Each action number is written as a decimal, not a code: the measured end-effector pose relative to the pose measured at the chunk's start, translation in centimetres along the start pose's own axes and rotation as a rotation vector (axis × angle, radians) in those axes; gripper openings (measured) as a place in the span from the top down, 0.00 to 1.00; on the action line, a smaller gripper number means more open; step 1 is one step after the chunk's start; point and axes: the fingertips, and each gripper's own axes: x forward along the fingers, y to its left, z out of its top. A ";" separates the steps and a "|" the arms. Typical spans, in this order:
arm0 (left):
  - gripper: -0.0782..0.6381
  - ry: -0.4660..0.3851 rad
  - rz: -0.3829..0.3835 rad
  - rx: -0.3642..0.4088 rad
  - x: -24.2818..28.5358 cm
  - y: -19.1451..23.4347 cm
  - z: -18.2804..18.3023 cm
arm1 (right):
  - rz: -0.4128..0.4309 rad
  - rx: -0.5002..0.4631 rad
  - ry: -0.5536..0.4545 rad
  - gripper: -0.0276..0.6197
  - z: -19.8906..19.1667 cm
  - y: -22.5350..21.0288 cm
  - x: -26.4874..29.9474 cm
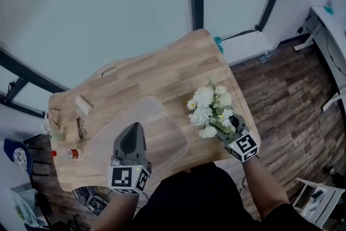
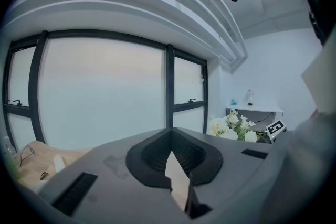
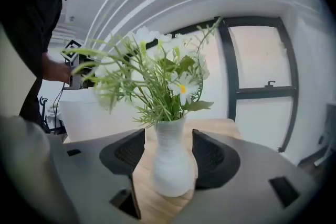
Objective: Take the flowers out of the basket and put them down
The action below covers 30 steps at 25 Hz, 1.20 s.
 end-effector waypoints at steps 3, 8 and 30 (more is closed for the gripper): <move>0.89 -0.014 -0.024 0.001 -0.1 -0.4 0.5 | -0.020 0.011 -0.010 0.52 0.6 0.3 -1.3; 0.88 -0.041 -0.054 -0.004 -0.3 -0.9 1.2 | -0.083 0.030 -0.053 0.52 2.6 0.3 -4.3; 0.88 -0.039 -0.040 -0.023 -1.7 -1.5 -0.1 | -0.201 0.091 -0.217 0.90 10.5 -1.1 -11.6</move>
